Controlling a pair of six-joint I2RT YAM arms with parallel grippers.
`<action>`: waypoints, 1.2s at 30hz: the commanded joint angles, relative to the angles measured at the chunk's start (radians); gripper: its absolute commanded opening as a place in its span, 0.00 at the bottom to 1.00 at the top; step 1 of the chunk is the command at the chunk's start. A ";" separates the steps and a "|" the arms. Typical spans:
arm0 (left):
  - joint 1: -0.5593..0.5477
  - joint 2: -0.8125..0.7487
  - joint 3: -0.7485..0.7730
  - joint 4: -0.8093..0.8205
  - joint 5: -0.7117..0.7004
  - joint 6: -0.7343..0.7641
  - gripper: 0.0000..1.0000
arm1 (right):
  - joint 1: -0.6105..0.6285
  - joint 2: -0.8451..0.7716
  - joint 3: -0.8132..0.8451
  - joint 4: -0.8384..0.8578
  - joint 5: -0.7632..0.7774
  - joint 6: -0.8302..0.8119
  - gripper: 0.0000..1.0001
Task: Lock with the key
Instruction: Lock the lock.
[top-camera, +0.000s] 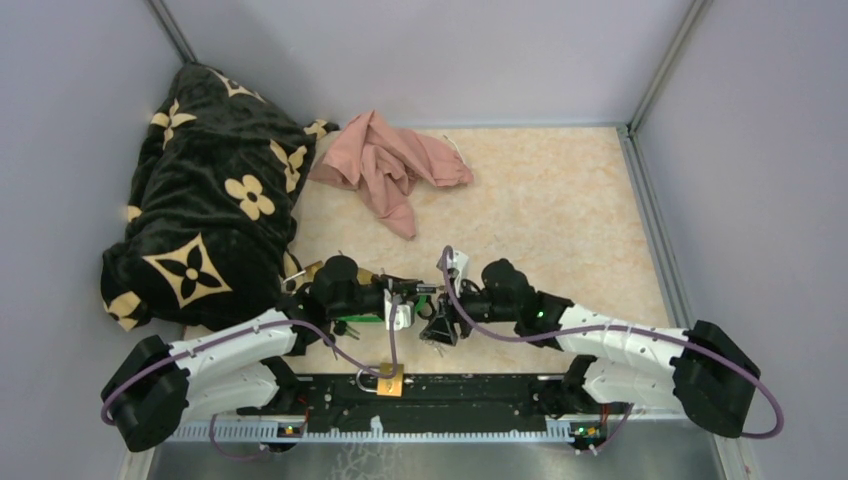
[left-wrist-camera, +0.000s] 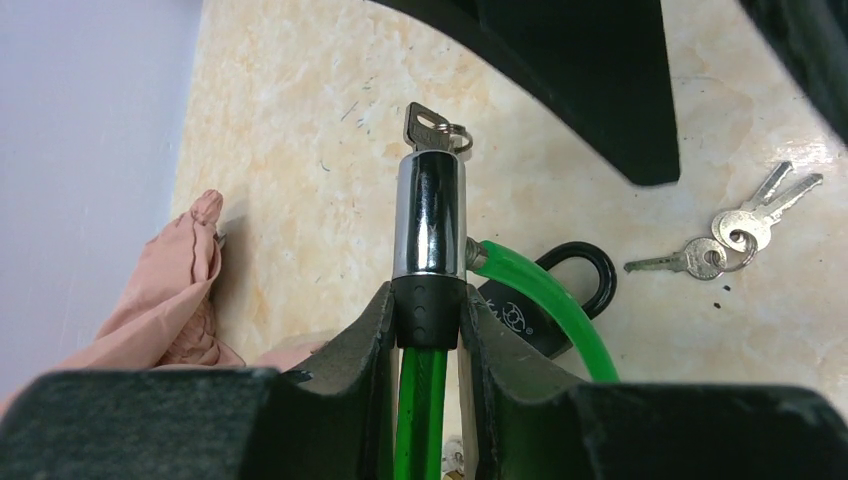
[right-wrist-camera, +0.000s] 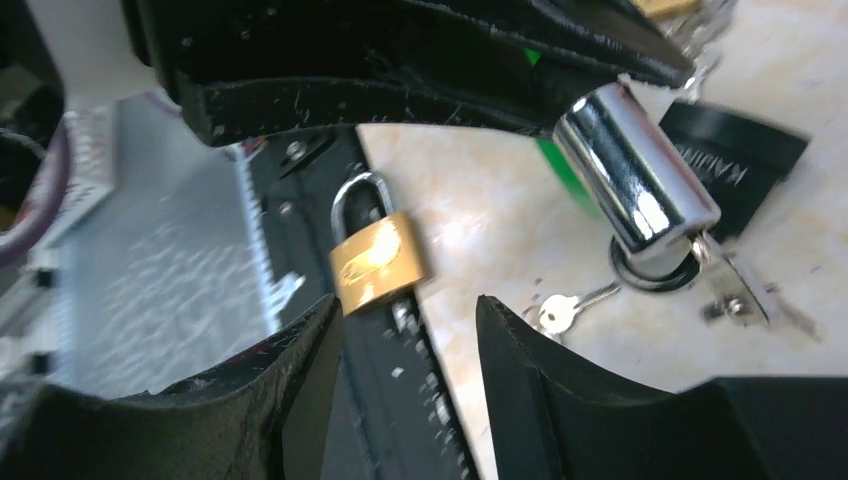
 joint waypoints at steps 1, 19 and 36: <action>0.009 0.016 -0.053 -0.165 0.003 -0.028 0.00 | -0.090 -0.051 0.122 -0.334 -0.386 0.054 0.52; 0.012 0.005 -0.035 -0.174 0.020 -0.023 0.00 | -0.506 -0.028 0.126 -0.149 -0.318 0.125 0.48; 0.013 0.007 -0.021 -0.182 0.031 -0.040 0.00 | -0.405 0.127 0.019 0.257 -0.388 0.176 0.27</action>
